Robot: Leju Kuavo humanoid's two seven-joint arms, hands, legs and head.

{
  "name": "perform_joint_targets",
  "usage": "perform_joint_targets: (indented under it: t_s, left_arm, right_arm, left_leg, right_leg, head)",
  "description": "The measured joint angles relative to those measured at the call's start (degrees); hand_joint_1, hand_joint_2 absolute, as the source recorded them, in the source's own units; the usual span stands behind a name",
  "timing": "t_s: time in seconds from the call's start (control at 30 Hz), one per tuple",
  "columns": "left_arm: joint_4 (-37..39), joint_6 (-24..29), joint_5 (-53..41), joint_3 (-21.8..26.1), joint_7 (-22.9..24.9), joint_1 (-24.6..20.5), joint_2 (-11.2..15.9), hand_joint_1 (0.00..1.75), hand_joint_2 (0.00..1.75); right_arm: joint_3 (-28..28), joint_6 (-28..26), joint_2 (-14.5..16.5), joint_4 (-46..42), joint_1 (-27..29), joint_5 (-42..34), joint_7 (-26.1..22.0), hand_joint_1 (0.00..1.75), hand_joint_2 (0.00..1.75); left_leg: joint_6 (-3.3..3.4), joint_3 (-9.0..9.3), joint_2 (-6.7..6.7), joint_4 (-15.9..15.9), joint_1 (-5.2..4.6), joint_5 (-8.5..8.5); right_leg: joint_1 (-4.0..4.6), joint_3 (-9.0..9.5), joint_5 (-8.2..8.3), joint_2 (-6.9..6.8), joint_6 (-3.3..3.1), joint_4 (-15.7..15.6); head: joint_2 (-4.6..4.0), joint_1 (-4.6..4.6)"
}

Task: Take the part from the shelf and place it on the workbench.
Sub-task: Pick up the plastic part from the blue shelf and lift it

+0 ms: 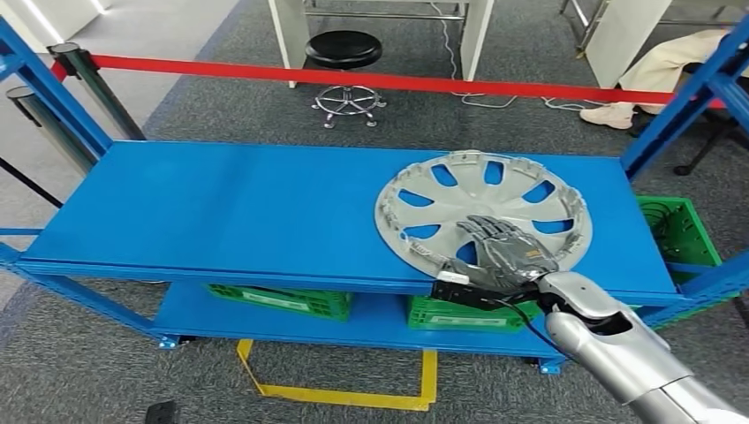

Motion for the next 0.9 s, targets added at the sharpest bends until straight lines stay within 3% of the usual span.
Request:
perform_joint_targets:
  t_s: [0.1,0.2,0.23,0.27,0.3,0.37,0.43,0.57,0.63,0.7,0.73,0.77,0.8,0.83,0.9]
  left_arm:
    - [0.0,0.2,0.1,0.0,0.1,0.1,-0.1,0.00,0.00]
    - [0.0,0.3,0.1,0.0,0.3,0.0,-0.2,0.00,0.00]
    - [0.1,0.4,0.1,0.0,0.4,0.1,-0.2,0.00,0.00]
    - [0.1,0.4,0.1,0.0,0.5,0.1,-0.2,0.00,0.00]
    - [0.1,0.4,0.2,0.0,0.5,0.1,-0.3,0.00,0.00]
    - [0.1,0.5,0.4,0.0,0.5,0.0,-0.3,0.00,0.00]
    - [0.1,0.6,0.5,0.0,0.5,0.0,-0.5,0.00,0.00]
    - [0.1,0.8,0.6,0.0,0.5,0.1,-0.6,0.00,0.00]
    - [0.1,0.9,0.7,0.0,0.5,0.2,-0.6,0.00,0.00]
    - [0.1,0.9,0.7,0.1,0.6,0.4,-0.6,0.00,0.00]
    - [0.1,0.9,0.8,0.1,0.6,0.5,-0.6,0.00,0.00]
    - [0.1,0.9,1.0,0.1,0.6,0.6,-0.6,0.00,0.00]
    - [0.1,0.9,1.1,0.2,0.6,0.7,-0.6,0.00,0.00]
    - [0.1,0.9,1.2,0.2,0.6,0.7,-0.6,0.00,0.00]
    - [0.1,0.9,1.3,0.2,0.6,0.6,-0.6,0.00,0.00]
  right_arm:
    - [0.5,0.0,0.0,3.3,-0.7,1.2,1.1,0.00,1.75]
    - [1.0,0.4,0.3,6.2,-0.8,1.7,1.4,0.00,1.75]
    - [1.2,0.6,0.5,7.2,-0.8,1.9,1.6,0.00,1.75]
    - [1.3,0.7,0.8,8.1,-1.0,2.2,1.8,0.00,1.75]
    - [1.5,0.8,1.2,9.0,-1.2,2.6,2.1,0.00,1.75]
    - [1.7,1.0,1.9,10.6,-2.0,3.3,2.9,0.00,1.75]
    - [2.0,1.1,2.6,12.1,-2.8,3.9,3.5,0.00,1.75]
    - [2.1,1.1,3.6,14.0,-4.0,4.4,4.1,0.00,1.75]
    - [2.2,1.1,4.1,14.9,-4.4,4.6,4.3,0.00,1.75]
    - [2.3,1.2,4.5,15.8,-4.7,4.9,4.4,0.02,1.75]
    - [2.3,1.1,4.7,16.2,-4.8,5.2,4.5,0.35,1.75]
    - [2.3,1.1,4.9,16.6,-4.9,5.5,4.7,0.79,1.75]
    - [2.3,1.1,5.2,17.0,-5.1,6.1,4.9,1.23,1.75]
    - [2.3,1.1,5.4,17.4,-5.4,6.7,5.1,1.64,1.75]
    - [2.3,1.1,5.7,18.3,-6.0,7.6,5.3,1.75,1.75]
  left_leg:
    - [1.03,0.22,0.00,-0.6,0.30,0.38]
    - [1.55,0.25,0.00,-0.7,0.34,0.38]
    - [1.57,0.29,0.00,-0.7,0.32,0.34]
    - [1.56,0.37,0.01,-0.7,0.33,0.29]
    - [1.52,0.53,0.03,-0.7,0.34,0.22]
    - [1.25,0.93,0.06,-0.7,0.31,0.00]
    - [0.72,1.14,0.03,-0.6,0.15,-0.21]
    - [-0.56,1.34,0.03,-0.3,0.31,-0.49]
    - [-1.10,0.07,0.06,3.2,0.43,-2.95]
    - [-1.50,-2.96,0.07,10.7,0.60,-6.98]
    - [-1.66,-4.22,0.07,13.9,0.69,-8.32]
    - [-1.76,-4.66,0.07,15.5,0.77,-8.61]
    - [-1.82,-4.03,0.07,14.7,0.86,-7.76]
    - [-1.86,-2.33,0.08,11.8,0.98,-6.11]
    - [-1.84,2.07,0.01,3.6,1.19,-3.10]
  right_leg:
    - [-0.14,-1.30,-1.67,-0.10,0.90,2.1]
    - [-0.22,-6.73,-6.32,-0.09,1.36,12.8]
    - [-0.22,-8.20,-6.91,-0.10,1.46,15.5]
    - [-0.23,-8.69,-6.40,-0.10,1.51,16.2]
    - [-0.24,-7.97,-4.83,-0.12,1.47,14.4]
    - [-0.23,-4.09,-0.96,-0.17,1.20,6.6]
    - [-0.12,-0.79,0.56,-0.12,0.73,0.8]
    - [-0.02,0.35,0.73,-0.09,-0.52,-0.6]
    - [-0.28,0.65,1.04,-0.26,-1.18,-1.1]
    - [-0.28,0.59,1.09,-0.35,-1.48,-1.1]
    - [-0.29,0.53,1.13,-0.35,-1.50,-1.1]
    - [-0.29,0.49,1.19,-0.32,-1.47,-1.1]
    - [-0.32,0.49,1.28,-0.27,-1.39,-1.1]
    - [-0.36,0.51,1.37,-0.21,-1.26,-1.1]
    - [-0.26,0.44,1.46,-0.06,-0.73,-0.9]
  head:
    - [0.00,0.11]
    - [0.00,0.25]
    - [0.00,0.23]
    - [0.00,0.25]
    - [0.00,0.23]
    - [0.00,0.24]
    - [0.00,0.18]
    - [0.00,0.11]
    - [0.00,-0.09]
    - [0.00,-0.26]
    - [0.00,-0.25]
    - [0.00,-0.26]
    - [0.00,-0.27]
    - [0.00,-0.26]
    - [0.00,-0.31]
